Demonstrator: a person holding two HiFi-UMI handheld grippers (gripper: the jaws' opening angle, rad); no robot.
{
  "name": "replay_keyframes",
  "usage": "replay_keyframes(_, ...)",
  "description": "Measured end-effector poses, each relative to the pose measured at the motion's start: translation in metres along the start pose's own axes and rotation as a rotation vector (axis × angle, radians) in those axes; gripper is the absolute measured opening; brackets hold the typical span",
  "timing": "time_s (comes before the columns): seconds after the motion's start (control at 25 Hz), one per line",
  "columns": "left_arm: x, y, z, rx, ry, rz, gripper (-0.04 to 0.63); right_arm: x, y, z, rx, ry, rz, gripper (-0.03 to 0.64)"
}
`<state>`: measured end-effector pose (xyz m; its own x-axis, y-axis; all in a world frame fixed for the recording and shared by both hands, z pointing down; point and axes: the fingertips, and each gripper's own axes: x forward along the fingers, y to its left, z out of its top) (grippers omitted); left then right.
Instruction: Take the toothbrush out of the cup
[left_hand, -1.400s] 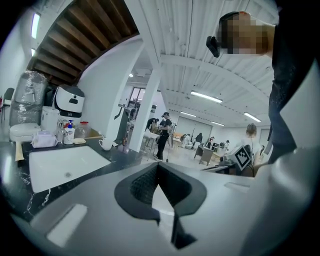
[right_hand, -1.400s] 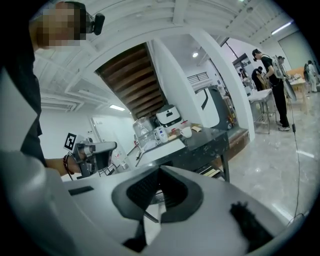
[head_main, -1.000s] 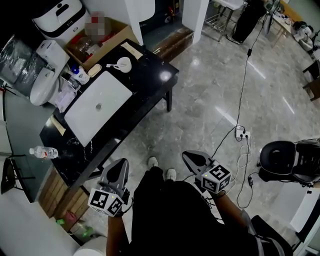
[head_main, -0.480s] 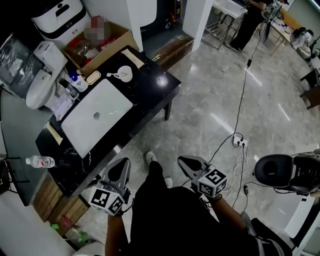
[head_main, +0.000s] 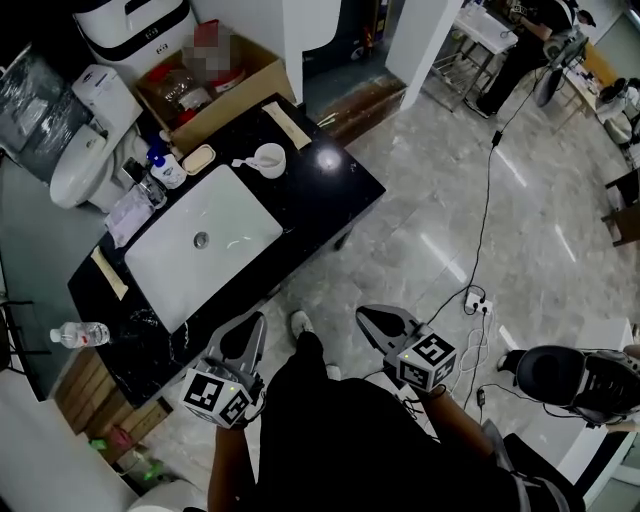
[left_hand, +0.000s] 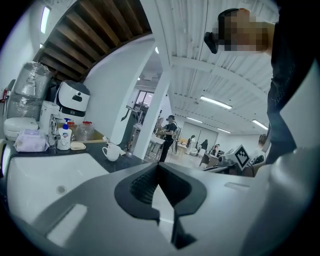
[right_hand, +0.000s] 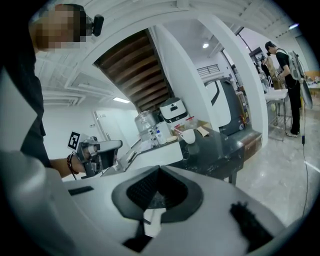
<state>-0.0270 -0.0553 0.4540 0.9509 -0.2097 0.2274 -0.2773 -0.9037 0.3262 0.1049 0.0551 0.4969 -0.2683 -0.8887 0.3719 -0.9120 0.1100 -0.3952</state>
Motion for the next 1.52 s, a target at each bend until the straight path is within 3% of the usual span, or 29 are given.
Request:
replay_keyframes(0.4, 0.027, 0.060, 0.029, -0.028, -0.036, -0.006, 0.009, 0.064, -0.010, 0.046, -0.024, 0.011, 0.025, 0.014)
replay_keyframes(0.8, 0.047, 0.081, 0.048, -0.017, -0.061, -0.023, 0.009, 0.088, -0.022, 0.077, -0.058, -0.010, 0.037, 0.014)
replay_keyframes(1.08, 0.066, 0.099, 0.055, -0.019, -0.055, 0.047, 0.009, 0.112, -0.047, 0.093, -0.077, 0.017, 0.099, 0.014)
replay_keyframes(1.52, 0.114, 0.125, 0.096, -0.045, -0.117, 0.255, 0.009, 0.172, -0.115, 0.144, -0.150, 0.087, 0.286, 0.014)
